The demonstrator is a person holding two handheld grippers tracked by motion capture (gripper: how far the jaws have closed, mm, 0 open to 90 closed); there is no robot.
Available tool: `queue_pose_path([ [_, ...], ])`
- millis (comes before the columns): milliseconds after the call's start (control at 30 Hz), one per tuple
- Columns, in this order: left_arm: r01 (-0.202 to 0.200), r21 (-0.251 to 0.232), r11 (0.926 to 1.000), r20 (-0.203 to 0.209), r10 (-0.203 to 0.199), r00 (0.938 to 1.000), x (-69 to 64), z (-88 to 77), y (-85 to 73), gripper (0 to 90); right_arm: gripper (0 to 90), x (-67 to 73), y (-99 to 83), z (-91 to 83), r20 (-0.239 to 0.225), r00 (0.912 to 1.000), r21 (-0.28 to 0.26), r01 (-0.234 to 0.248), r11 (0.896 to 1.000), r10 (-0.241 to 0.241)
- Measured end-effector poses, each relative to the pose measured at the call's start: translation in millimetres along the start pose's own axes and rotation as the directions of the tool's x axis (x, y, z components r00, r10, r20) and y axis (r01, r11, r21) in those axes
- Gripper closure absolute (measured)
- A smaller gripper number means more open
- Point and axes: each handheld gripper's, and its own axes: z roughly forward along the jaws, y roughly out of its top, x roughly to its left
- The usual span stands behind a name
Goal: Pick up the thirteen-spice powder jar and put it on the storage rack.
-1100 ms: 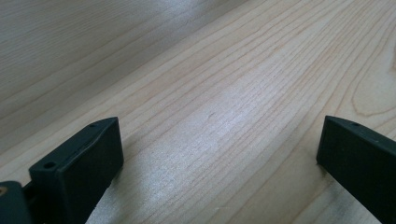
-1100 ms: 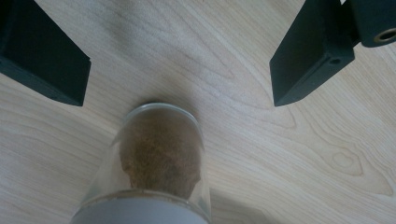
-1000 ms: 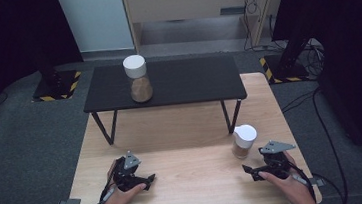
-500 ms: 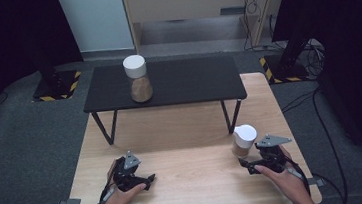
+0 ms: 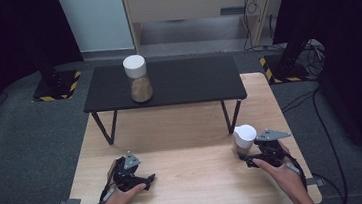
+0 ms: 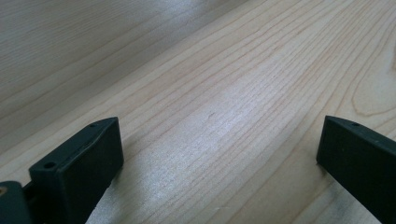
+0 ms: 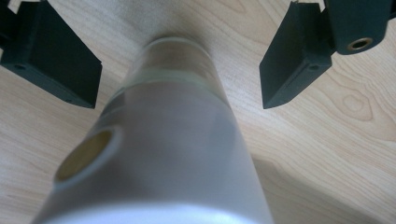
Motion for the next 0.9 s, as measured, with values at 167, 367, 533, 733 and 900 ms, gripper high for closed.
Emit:
queue_pose_path([
  [167, 0.000, 0.000, 1.0000, 0.000, 0.000, 1.0000, 0.0, 0.0, 0.0, 0.0, 17.3, 1.5, 4.2, 1.9, 0.005, 1.0000, -0.004, 0.008, 1.000, -0.008],
  [367, 0.000, 0.000, 1.0000, 0.000, 0.000, 1.0000, 0.0, 0.0, 0.0, 0.0, 20.7, 1.9, 7.6, 4.4, 0.015, 0.9999, -0.011, 0.007, 1.000, -0.007],
  [533, 0.000, 0.000, 1.0000, 0.000, 0.000, 1.0000, 0.0, 0.0, 0.0, 0.0, 23.3, 1.5, 10.6, 6.9, 0.021, 0.9997, -0.013, 0.010, 1.000, -0.010],
  [733, 0.000, 0.000, 1.0000, 0.000, 0.000, 1.0000, 0.0, 0.0, 0.0, 0.0, 26.1, 2.2, 11.8, 10.9, 0.022, 0.9997, -0.014, 0.011, 1.000, -0.011],
  [900, 0.000, 0.000, 1.0000, 0.000, 0.000, 1.0000, 0.0, 0.0, 0.0, 0.0, 29.9, 3.9, 11.0, 13.5, 0.029, 0.9995, -0.021, 0.012, 1.000, -0.011],
])
